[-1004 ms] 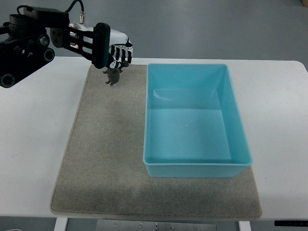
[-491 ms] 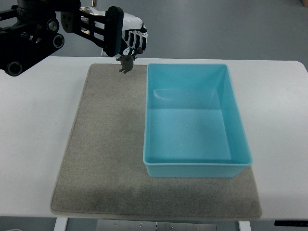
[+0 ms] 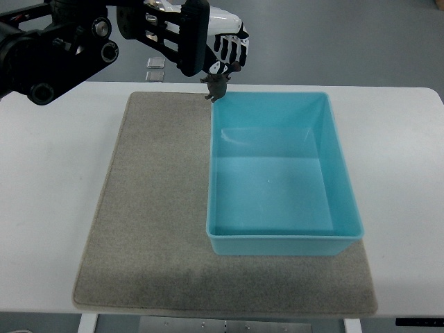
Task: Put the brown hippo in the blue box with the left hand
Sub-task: 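Lift the hippo and carry it over the blue box, then open the left hand to release the hippo into the box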
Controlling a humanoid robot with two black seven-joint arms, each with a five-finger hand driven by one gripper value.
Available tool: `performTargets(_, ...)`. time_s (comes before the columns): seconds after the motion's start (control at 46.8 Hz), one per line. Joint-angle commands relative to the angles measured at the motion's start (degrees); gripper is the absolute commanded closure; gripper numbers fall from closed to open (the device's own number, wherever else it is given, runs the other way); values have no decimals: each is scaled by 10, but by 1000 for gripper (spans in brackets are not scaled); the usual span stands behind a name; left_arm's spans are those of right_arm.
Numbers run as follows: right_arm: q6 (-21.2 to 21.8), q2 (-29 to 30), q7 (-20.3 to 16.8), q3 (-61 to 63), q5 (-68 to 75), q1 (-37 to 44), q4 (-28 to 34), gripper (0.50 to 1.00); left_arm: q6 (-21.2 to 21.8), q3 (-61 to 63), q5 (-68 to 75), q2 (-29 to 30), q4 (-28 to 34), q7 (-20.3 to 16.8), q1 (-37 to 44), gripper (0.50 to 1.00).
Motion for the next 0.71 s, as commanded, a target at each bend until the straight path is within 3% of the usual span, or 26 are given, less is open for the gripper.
performTargets(0.0, 0, 0, 0, 0, 0, 0, 0, 564, 1, 0, -6, -3, -8, 0, 4, 1000)
performTargets(0.684, 0, 0, 0, 0, 0, 0, 0, 564, 6, -8, -31, -51, -40, 0, 61, 1000)
